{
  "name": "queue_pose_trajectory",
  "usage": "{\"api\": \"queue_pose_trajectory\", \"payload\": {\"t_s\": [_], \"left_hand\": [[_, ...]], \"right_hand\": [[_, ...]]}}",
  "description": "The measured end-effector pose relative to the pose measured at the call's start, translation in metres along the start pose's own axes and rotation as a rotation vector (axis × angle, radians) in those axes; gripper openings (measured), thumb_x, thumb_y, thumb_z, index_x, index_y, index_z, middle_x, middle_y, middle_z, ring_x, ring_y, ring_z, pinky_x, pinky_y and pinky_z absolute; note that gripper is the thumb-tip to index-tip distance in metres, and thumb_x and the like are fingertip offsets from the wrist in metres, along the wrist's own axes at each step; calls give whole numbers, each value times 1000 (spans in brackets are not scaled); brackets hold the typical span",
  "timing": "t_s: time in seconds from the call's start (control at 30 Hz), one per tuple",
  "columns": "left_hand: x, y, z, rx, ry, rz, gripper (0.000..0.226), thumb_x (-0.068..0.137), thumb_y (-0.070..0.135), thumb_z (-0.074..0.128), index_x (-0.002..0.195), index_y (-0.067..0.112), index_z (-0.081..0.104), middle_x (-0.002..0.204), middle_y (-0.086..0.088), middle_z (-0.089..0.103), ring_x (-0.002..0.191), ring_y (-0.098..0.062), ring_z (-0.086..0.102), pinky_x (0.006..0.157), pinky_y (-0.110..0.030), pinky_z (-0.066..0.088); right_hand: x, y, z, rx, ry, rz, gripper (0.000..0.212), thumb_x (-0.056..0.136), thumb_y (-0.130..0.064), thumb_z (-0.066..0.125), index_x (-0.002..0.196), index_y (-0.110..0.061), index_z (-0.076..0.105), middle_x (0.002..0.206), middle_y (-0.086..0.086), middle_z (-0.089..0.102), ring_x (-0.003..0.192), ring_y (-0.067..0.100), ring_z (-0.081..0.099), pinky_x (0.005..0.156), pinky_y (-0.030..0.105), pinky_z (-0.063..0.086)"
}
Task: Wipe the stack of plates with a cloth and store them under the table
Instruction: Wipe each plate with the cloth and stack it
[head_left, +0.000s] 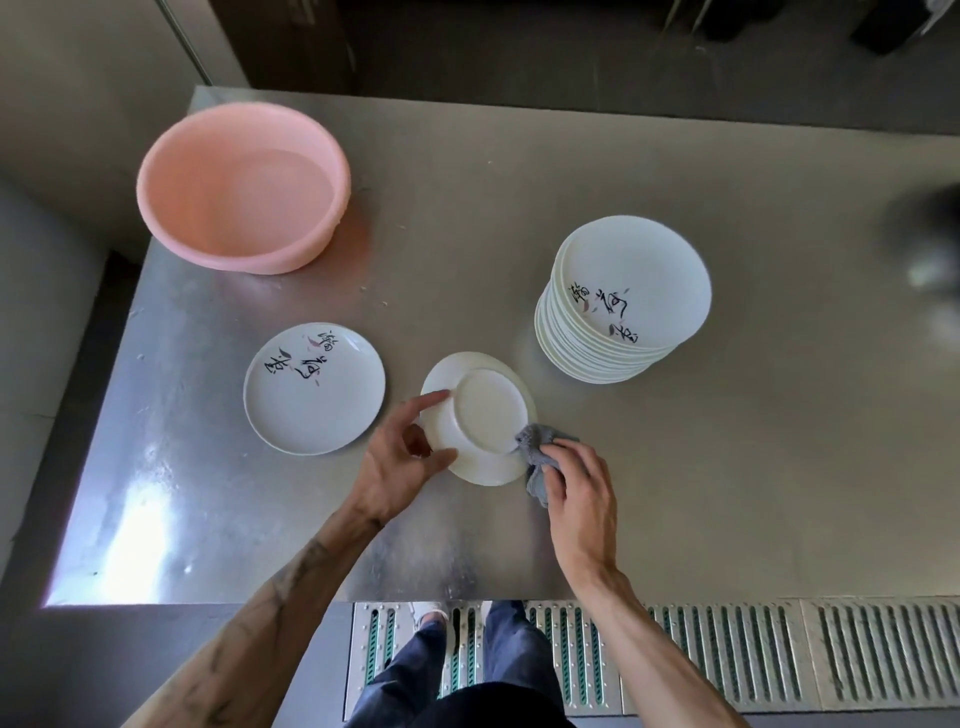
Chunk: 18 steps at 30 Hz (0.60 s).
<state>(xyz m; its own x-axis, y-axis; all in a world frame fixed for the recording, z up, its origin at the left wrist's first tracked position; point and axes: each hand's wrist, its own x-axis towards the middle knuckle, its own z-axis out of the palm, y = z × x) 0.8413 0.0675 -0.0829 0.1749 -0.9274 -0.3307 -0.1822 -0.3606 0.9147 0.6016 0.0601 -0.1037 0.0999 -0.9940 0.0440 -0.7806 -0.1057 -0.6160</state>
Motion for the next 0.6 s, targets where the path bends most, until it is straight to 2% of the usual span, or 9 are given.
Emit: {"api": "queue_pose_trajectory", "payload": {"t_s": [0.07, 0.13, 0.23, 0.3, 0.37, 0.43, 0.5, 0.6], "left_hand": [[4, 10, -2, 2, 58, 17, 52, 86, 6, 76, 132, 28, 67, 75, 0, 53, 68, -19, 50, 70, -42, 53], [7, 21, -3, 28, 109, 49, 45, 90, 7, 75, 129, 28, 70, 82, 12, 58, 72, -14, 53, 71, -48, 59], [9, 40, -2, 81, 149, 112, 44, 90, 5, 75, 128, 27, 71, 100, 14, 65, 81, -13, 57, 73, -54, 59], [12, 50, -3, 164, 183, 165, 47, 90, 4, 72, 129, 30, 71, 107, 15, 65, 85, -4, 56, 73, -52, 59], [15, 61, -8, 225, 197, 232, 49, 89, 3, 69, 129, 32, 71, 106, 21, 63, 86, 0, 55, 75, -47, 59], [21, 72, -13, 219, 197, 290, 53, 88, -6, 64, 126, 29, 73, 102, 22, 63, 88, -4, 58, 72, -46, 61], [27, 83, -18, 208, 197, 355, 54, 88, -16, 58, 119, 24, 77, 103, 12, 66, 89, -14, 65, 71, -44, 63], [37, 103, -22, 218, 192, 446, 50, 89, -18, 57, 113, 19, 79, 102, 4, 68, 86, -18, 70, 76, -42, 63]], "right_hand": [[1, -2, -1, 3, -2, -3, 27, 91, 0, 68, 115, -11, 73, 122, 1, 66, 112, 24, 61, 98, 36, 50], [2, -4, -2, 6, -4, -5, 27, 91, 0, 68, 115, -12, 73, 121, 0, 66, 111, 23, 61, 98, 35, 50], [4, -7, -1, 9, -3, -13, 27, 90, 0, 69, 114, -12, 74, 120, -1, 66, 109, 22, 61, 98, 30, 48], [5, -8, -2, -3, -15, -19, 27, 91, -1, 69, 114, -14, 73, 120, -4, 66, 110, 19, 60, 99, 25, 46], [6, -9, -2, -11, -26, -25, 27, 91, -2, 69, 115, -15, 73, 120, -5, 65, 110, 18, 59, 100, 19, 43], [7, -10, -1, -9, -32, -25, 28, 91, -2, 69, 115, -15, 73, 120, -6, 65, 110, 17, 59, 99, 17, 41], [8, -13, -1, -3, -36, -22, 28, 91, -2, 69, 115, -15, 73, 121, -6, 65, 110, 17, 58, 99, 15, 40], [8, -15, -1, -8, -45, -19, 28, 91, -3, 69, 115, -15, 73, 120, -6, 66, 110, 16, 58, 99, 12, 38]]}}
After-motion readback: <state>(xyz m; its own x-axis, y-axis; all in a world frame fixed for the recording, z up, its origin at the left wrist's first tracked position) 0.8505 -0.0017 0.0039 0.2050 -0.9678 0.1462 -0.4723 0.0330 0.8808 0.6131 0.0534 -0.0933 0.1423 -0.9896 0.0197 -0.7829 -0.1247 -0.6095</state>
